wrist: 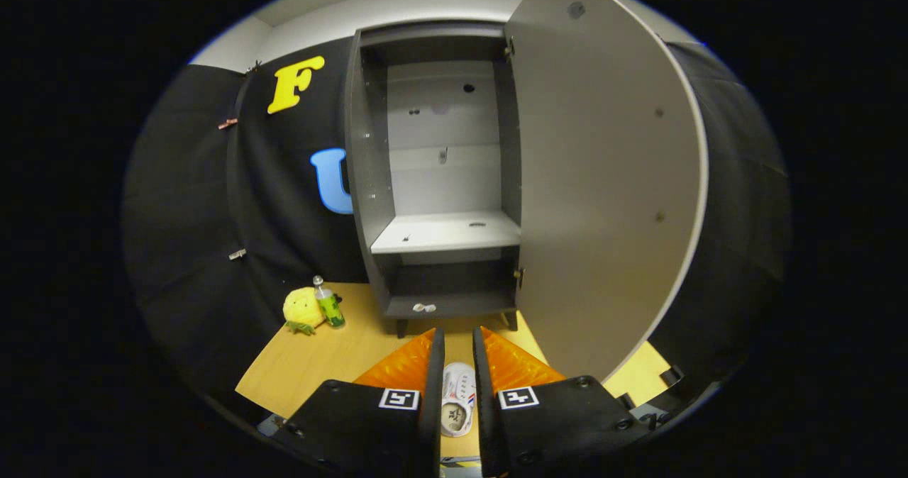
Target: Open the shoe cabinet door, grab the shoes and put them into the shoe cabinet, then close the shoe cabinet door.
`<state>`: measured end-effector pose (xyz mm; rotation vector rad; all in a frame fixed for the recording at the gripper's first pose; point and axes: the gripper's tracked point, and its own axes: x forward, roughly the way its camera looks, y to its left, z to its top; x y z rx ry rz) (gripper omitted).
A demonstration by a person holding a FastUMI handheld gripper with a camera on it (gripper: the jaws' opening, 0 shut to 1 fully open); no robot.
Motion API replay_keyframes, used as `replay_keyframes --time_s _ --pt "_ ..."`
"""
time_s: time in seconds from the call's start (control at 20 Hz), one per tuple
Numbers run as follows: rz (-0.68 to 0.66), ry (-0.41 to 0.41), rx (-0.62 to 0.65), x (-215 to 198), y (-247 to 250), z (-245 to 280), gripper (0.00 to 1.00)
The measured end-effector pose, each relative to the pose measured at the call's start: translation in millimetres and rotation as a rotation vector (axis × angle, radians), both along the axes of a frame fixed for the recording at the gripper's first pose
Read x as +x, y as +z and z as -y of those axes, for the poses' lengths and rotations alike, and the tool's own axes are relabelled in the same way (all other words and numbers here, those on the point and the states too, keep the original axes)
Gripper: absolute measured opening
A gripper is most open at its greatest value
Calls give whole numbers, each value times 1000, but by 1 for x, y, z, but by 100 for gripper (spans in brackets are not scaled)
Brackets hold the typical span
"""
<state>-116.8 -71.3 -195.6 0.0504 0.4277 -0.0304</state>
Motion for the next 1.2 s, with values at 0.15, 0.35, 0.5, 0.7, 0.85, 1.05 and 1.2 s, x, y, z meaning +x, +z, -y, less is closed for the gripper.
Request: replay_keyframes --time_s 0.15,0.35,0.5,0.7,0.85,1.05,1.2 --pt "-118 -13 18 4 -63 -18 26" --pt "-263 -35 39 5 -145 -27 26" --pt "-353 -53 35 5 -203 -23 26" --pt "-432 -69 28 1 -259 -18 26" --pt "-480 -89 39 0 -293 -12 26" --pt "-521 -83 42 5 -325 -12 26" --pt "-521 -90 50 13 -336 -14 26"
